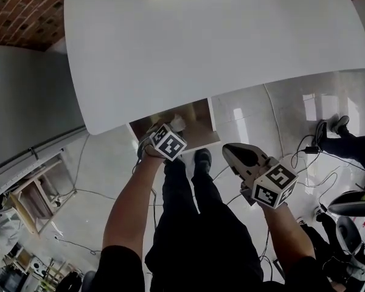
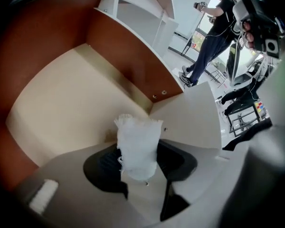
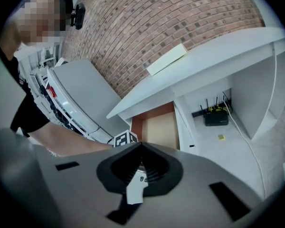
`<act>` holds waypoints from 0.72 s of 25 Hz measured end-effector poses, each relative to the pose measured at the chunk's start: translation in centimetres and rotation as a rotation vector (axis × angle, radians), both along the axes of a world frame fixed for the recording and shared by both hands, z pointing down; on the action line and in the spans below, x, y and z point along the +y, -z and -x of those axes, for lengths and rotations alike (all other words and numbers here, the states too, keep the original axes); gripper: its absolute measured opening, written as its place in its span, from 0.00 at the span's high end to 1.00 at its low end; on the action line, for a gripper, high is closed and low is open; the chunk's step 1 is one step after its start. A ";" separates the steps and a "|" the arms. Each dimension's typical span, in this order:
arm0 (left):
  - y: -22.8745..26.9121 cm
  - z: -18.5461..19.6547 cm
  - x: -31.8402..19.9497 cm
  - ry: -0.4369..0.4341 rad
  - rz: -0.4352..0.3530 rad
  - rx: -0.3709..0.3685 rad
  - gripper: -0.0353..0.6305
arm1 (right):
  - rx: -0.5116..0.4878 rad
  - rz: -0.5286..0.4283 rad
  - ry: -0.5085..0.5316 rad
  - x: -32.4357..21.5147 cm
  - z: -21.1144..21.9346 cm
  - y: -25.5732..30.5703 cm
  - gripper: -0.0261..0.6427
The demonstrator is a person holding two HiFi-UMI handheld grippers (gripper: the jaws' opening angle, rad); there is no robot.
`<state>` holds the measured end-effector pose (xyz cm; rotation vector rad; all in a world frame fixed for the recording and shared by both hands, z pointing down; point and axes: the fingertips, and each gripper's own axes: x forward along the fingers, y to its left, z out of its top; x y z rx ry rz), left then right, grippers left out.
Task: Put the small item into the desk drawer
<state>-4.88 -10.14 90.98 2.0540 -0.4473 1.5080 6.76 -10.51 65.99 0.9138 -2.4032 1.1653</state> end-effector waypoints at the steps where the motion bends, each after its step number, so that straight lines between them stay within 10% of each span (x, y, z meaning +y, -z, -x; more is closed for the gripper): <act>1: -0.2 0.0 0.0 -0.008 0.002 -0.002 0.65 | 0.000 0.001 -0.009 0.0 -0.2 0.0 0.94; 18: 1.3 0.8 -1.4 -0.124 0.018 -0.085 0.59 | 0.004 -0.033 -0.086 -1.1 -2.4 3.5 0.94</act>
